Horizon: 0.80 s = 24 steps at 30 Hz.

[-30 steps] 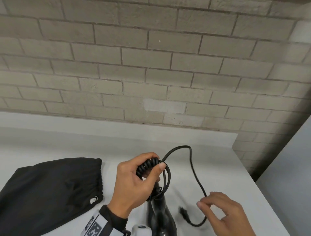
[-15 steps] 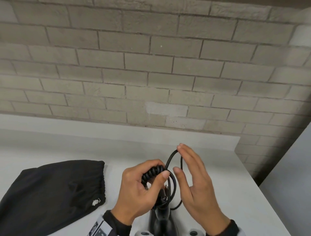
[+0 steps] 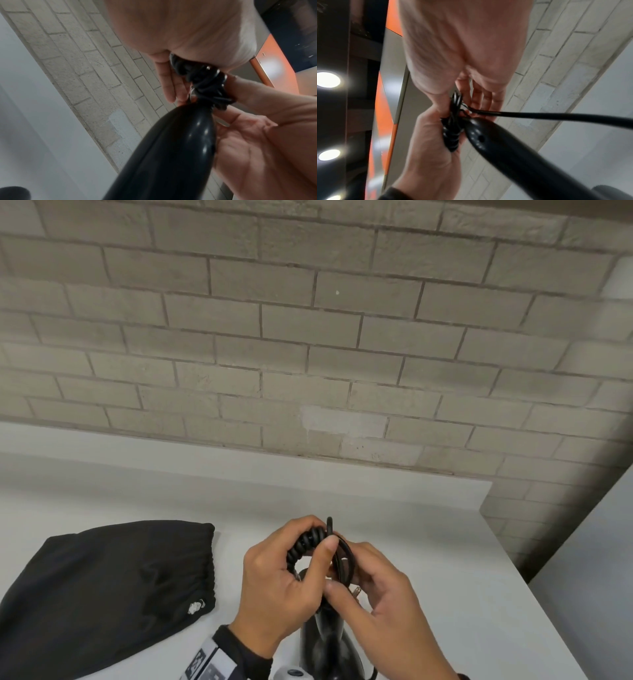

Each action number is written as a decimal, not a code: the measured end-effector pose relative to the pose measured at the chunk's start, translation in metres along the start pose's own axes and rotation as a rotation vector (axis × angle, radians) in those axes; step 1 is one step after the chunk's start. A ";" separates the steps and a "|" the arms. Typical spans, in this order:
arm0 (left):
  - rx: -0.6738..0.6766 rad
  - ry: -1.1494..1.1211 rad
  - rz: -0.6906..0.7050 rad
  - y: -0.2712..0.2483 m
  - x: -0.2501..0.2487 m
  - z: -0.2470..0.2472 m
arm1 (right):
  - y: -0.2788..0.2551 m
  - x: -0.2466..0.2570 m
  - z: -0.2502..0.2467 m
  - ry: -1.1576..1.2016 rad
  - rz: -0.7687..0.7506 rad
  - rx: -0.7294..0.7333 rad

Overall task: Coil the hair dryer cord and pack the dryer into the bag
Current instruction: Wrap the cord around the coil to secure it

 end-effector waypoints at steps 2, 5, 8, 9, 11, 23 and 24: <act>-0.014 0.030 -0.027 0.000 0.002 0.000 | -0.001 -0.002 0.002 0.021 0.060 -0.046; -0.019 -0.010 -0.124 0.000 0.005 0.001 | -0.003 -0.006 0.000 0.066 0.148 -0.110; -0.007 -0.034 -0.260 0.000 0.012 0.001 | -0.003 -0.006 -0.002 0.088 0.154 -0.148; -0.007 -0.058 -0.303 0.000 0.013 0.002 | -0.003 -0.005 -0.002 0.093 0.155 -0.157; -0.008 -0.159 -0.376 0.000 0.013 0.004 | -0.002 -0.005 -0.004 0.108 0.157 -0.169; -0.136 -0.361 -0.501 0.000 0.011 0.011 | -0.006 0.002 -0.006 -0.314 -0.116 -0.421; -0.151 -0.358 -0.494 -0.001 0.011 0.011 | -0.007 0.005 -0.002 -0.390 -0.171 -0.405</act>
Point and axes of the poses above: each hand's wrist, its own y-axis towards the middle knuckle, its own z-axis out of the palm, x = y × z, the point moved 5 cm from there along y, towards the middle knuckle, and after that the axes turned 8 degrees about x, right-handed, at the moved point
